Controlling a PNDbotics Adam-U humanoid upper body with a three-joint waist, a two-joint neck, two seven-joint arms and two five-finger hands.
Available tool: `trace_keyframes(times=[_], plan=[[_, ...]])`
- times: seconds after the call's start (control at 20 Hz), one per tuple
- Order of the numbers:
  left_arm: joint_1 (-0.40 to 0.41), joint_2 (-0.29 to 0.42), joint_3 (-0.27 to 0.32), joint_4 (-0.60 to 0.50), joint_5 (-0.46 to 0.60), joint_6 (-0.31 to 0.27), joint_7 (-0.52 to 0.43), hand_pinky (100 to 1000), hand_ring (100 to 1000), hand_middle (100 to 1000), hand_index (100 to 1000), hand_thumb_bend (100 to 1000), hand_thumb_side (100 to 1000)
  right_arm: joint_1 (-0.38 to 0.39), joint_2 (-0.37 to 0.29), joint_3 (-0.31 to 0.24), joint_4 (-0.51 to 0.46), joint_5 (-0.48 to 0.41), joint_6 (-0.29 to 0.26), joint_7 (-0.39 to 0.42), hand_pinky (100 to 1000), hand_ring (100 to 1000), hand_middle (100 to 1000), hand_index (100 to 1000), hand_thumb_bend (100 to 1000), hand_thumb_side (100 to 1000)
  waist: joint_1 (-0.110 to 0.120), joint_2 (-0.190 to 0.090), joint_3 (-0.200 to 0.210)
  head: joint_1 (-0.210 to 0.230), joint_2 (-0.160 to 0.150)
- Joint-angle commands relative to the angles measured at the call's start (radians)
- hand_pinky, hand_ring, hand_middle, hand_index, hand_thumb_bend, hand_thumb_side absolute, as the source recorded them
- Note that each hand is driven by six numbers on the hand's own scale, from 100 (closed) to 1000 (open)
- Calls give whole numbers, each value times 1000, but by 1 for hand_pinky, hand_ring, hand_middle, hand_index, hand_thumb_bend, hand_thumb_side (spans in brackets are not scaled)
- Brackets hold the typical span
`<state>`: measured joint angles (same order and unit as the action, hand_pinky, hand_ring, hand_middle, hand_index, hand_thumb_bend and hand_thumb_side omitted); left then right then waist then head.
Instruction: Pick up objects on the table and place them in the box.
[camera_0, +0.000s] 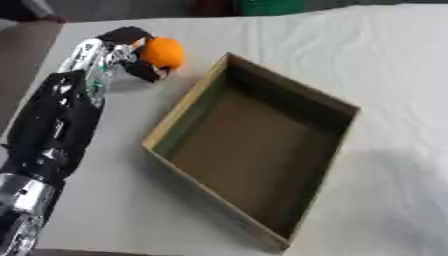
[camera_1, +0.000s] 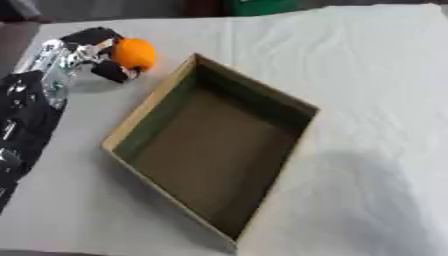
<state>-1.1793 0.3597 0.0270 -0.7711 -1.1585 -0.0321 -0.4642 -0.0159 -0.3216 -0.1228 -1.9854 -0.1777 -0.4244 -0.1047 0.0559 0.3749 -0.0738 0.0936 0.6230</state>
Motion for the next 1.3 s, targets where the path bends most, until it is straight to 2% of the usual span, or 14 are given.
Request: trace_keyframes(times=[0.05,0.35,0.5,0.75,1.0,1.1,1.3], plan=[[-20,21,3,-24,28,7,-13,397,656,639,688,100,375,2,-12,-6,-15,4,1,-8,894,765,730,917,100,1000,-6,-27,2,-3,3],[-22,28,3,-54,63,18,-8,391,647,628,674,100,348,5,-13,-6,-15,1,4,-8,894,765,731,917,100,1000,-7,-36,6,-9,11],[-22,34,-2,-85,74,23,1,383,630,615,655,100,302,8,-13,-8,-15,-2,4,-9,894,766,731,917,100,1000,-7,-43,10,-13,22],[-16,42,-17,-152,63,24,11,376,615,598,651,100,303,11,-15,-10,-15,-10,3,-9,893,766,731,917,100,1000,-12,-55,13,-20,44],[-16,44,-25,-250,38,32,37,360,594,587,623,100,298,14,-17,-12,-15,-19,4,-10,893,767,732,917,100,1000,-14,-67,18,-28,51],[-14,42,-35,-304,68,22,40,342,559,591,611,100,301,16,-19,-13,-15,-22,3,-11,892,768,732,917,100,1000,-16,-72,19,-35,54],[-5,41,-77,-423,129,-6,22,329,548,575,624,100,307,21,-20,-15,-15,-28,0,-13,891,768,732,916,100,1000,-21,-83,25,-49,71]])
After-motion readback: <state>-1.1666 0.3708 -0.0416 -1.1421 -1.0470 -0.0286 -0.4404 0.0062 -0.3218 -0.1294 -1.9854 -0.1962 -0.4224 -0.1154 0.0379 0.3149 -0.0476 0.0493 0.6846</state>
